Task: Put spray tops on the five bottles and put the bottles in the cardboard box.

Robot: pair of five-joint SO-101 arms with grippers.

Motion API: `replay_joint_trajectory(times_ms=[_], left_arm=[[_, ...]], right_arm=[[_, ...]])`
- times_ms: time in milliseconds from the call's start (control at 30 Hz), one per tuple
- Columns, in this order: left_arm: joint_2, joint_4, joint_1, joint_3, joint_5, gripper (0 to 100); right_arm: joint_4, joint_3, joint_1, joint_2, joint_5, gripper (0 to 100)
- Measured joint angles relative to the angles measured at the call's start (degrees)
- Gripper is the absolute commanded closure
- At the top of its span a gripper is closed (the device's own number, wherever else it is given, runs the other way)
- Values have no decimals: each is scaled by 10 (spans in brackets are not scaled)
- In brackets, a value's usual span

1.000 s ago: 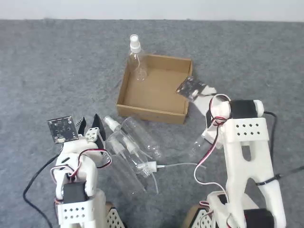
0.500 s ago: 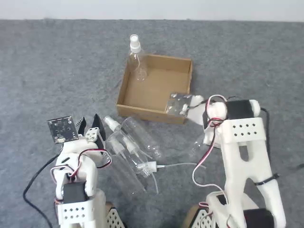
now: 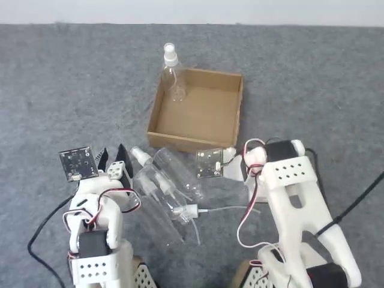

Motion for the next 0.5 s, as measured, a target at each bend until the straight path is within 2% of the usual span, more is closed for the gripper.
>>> replay_joint_trajectory(times_ms=[500], left_arm=[[0, 0, 0, 0, 0, 870]], right_arm=[[-161, 133, -1, 0, 11, 724]])
